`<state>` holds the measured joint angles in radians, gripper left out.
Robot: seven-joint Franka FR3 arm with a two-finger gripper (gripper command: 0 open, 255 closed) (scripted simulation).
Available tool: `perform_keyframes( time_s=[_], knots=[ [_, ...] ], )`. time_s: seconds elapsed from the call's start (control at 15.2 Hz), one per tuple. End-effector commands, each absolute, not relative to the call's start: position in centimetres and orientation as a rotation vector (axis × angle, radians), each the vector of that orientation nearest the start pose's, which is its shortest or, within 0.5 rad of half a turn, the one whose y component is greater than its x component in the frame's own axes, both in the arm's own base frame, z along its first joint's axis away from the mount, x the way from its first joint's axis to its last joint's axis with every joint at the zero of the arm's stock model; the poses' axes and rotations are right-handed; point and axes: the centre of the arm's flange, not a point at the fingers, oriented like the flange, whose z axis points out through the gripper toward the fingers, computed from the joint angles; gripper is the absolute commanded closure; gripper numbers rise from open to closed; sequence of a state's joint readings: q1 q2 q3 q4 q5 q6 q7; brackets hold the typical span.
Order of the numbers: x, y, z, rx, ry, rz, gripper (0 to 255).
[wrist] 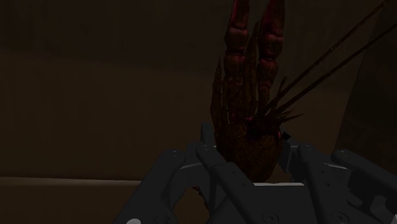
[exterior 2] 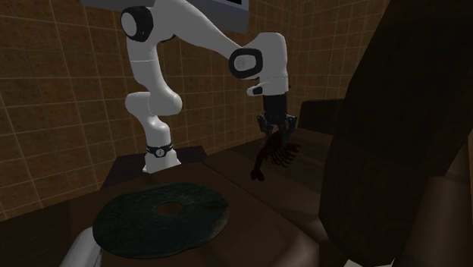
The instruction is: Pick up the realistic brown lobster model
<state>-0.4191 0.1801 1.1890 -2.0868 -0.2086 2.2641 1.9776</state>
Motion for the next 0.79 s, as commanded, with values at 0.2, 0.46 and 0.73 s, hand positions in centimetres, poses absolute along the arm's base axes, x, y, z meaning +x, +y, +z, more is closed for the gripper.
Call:
perform_keyframes(
  time_s=[0.2, 0.46, 0.73],
  knots=[
    [42.3, 38.2, 42.9, -2.580, 1.579, -0.037, 255],
    [42.3, 38.2, 45.0, -2.580, 1.579, -0.037, 255],
    [42.3, 38.2, 46.1, -2.580, 1.579, -0.037, 255]
  ],
)
